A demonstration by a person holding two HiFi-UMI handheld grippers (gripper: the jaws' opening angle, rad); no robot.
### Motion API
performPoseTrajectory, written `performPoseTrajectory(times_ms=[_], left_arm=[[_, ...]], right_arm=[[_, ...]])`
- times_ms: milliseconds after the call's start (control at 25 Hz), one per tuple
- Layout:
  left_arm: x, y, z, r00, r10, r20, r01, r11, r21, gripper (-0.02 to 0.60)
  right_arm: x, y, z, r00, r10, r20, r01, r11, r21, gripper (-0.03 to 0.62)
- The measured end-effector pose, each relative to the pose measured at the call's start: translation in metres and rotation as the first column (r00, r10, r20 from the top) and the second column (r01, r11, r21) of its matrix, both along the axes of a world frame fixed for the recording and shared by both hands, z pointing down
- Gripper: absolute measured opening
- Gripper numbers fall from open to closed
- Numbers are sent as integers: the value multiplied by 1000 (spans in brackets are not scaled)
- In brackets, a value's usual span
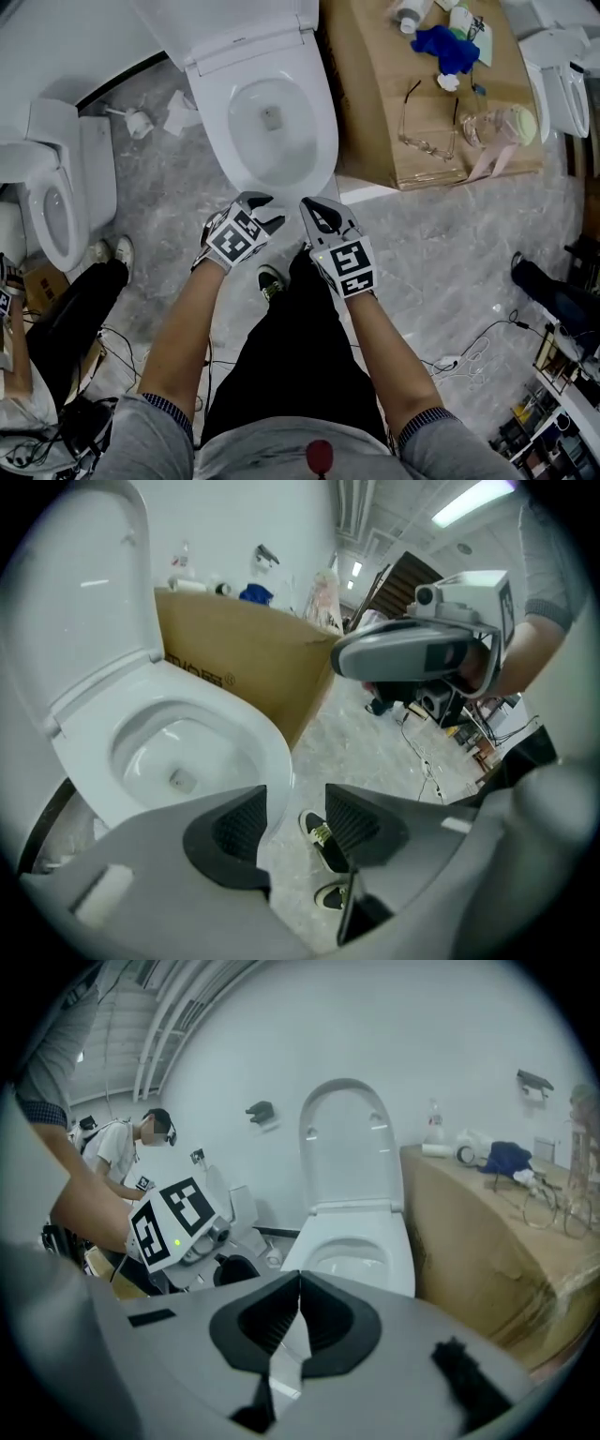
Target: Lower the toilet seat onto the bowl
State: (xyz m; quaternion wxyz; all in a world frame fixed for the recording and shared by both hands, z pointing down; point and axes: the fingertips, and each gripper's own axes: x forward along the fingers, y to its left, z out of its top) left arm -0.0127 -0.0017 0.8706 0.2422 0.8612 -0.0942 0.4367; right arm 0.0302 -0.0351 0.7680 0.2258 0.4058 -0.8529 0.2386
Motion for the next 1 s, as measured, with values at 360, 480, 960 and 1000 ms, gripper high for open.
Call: performPoseTrajectory(times_ms=[360,480,960,1000], left_arm=[[-26,-9,-200,965,-138,-223,194,947,255,155],[-32,-3,-269,939,-148,-311,251,913,323,118],[-30,73,-487,804,-171,-570,465,778,422,8],[-29,79,-499,799,-167,-578,469,775,424,8]], right_arm=[[-22,9,-160,994,-23,109,6,988,151,15],[-32,19,-215,992,-60,113,35,977,210,15],[-47,106,-392,978,-142,152,75,922,379,15],[-45,113,-402,978,-145,150,77,919,386,15]])
